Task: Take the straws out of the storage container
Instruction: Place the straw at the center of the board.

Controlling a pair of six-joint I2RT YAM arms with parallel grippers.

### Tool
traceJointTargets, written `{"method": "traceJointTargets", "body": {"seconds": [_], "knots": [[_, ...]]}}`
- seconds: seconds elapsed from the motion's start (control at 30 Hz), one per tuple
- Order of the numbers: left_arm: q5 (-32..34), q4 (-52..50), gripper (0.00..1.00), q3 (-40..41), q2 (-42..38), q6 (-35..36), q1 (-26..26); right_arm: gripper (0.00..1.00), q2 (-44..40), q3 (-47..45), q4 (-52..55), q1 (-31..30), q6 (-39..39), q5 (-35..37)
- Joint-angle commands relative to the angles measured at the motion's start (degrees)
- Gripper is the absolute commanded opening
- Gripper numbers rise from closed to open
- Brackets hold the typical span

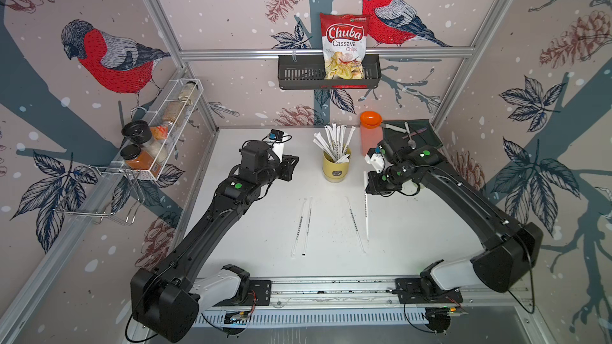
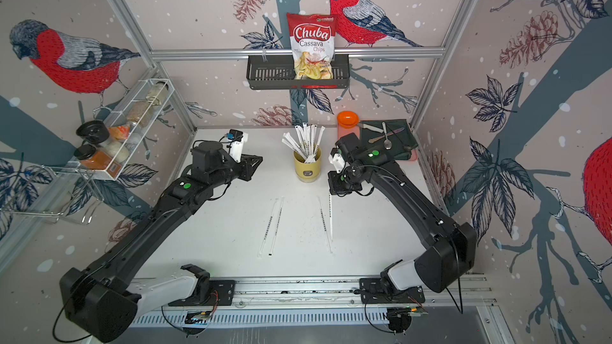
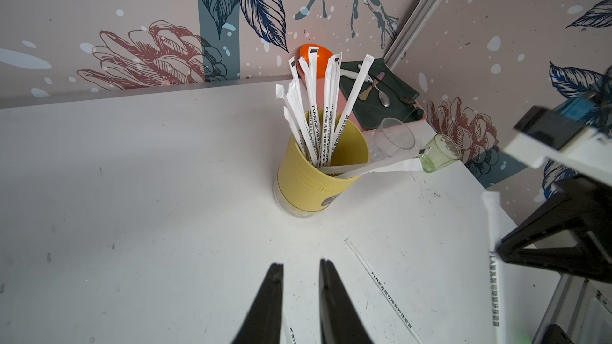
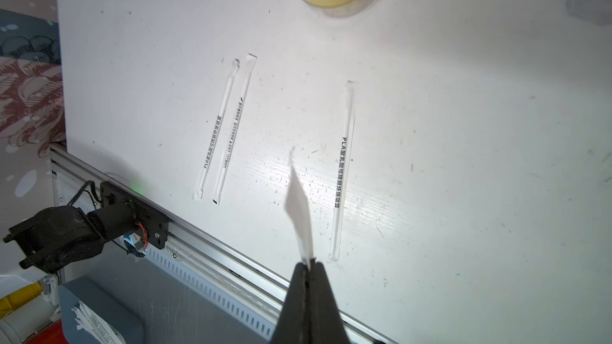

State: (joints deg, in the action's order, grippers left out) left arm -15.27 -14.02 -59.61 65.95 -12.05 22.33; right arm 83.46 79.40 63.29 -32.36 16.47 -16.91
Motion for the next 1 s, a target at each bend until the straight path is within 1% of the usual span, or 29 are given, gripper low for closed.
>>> {"method": "traceJointTargets", "body": {"seconds": [0.0, 0.17, 0.43, 0.63, 0.97], "knots": [[-1.89, 1.86, 0.24, -0.08, -0.26, -0.50, -0.09, 0.00, 1.96, -3.18, 0.27, -1.35, 0.31, -1.17], [-3.22, 1.63, 0.24, -0.29, -0.04, -0.78, -0.09, 0.00, 5.31, -6.98, -3.42, -1.68, 0.19, 1.00], [-3.76, 1.89, 0.25, -0.11, -0.43, -0.90, -0.04, 0.00, 12.18, -10.87, -12.53, -0.31, -0.40, -0.76], [-3.89, 1.82, 0.25, -0.07, -0.04, -0.86, -0.09, 0.00, 16.72, -9.14, -12.48, 0.32, -2.60, 0.25], [-3.98, 1.89, 0.25, 0.02, 0.47, -0.73, -0.09, 0.00, 21.41, -6.68, -13.05, 0.72, -3.78, 1.83]]}}
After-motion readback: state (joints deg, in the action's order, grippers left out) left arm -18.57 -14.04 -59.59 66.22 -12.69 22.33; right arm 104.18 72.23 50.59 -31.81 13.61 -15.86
